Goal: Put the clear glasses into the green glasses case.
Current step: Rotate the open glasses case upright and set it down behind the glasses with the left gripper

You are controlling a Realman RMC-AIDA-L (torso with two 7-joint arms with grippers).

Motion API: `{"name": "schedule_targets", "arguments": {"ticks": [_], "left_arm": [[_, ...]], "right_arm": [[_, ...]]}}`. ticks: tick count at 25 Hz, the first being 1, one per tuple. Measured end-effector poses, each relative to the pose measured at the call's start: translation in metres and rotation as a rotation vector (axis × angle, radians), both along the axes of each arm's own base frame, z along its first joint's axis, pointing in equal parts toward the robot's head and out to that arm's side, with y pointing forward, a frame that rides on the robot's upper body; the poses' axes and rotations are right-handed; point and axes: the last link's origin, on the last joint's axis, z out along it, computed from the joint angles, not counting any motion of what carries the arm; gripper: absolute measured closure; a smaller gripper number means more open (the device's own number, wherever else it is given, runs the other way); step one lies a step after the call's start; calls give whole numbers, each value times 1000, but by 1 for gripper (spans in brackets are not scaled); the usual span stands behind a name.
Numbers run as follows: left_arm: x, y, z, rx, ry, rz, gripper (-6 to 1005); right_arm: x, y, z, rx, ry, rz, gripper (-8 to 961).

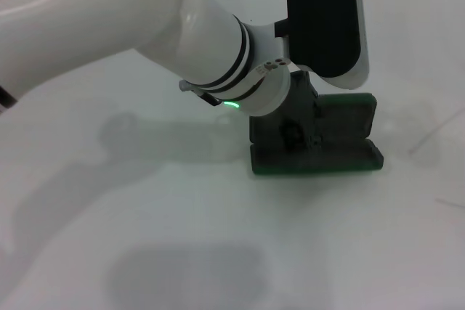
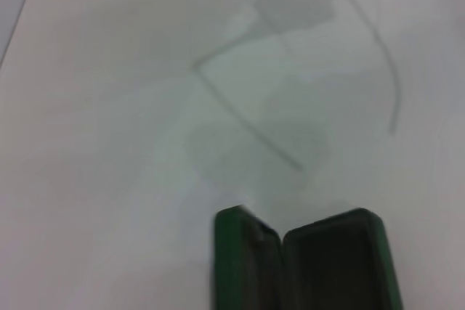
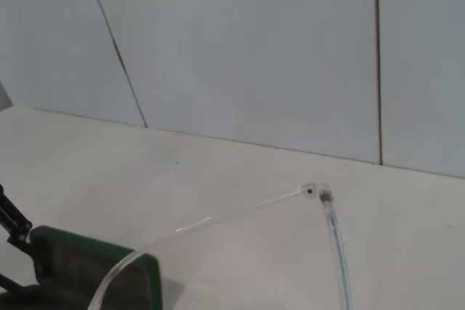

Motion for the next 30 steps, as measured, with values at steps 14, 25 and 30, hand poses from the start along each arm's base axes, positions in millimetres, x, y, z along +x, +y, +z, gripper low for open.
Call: {"name": "schedule_targets", "arguments": {"ticks": [14,25,30], "left_arm": [[-5,-2,11,52,-46,2,665],[-30,-4,3,126,-125,42,664],[-43,-8,-6,116,-107,60,667]], "right_arm": [[1,2,-2,-2,12,6,876],[5,1,-4,-11,34,0,876],[5,4,-4,-9,40,4,876]]}}
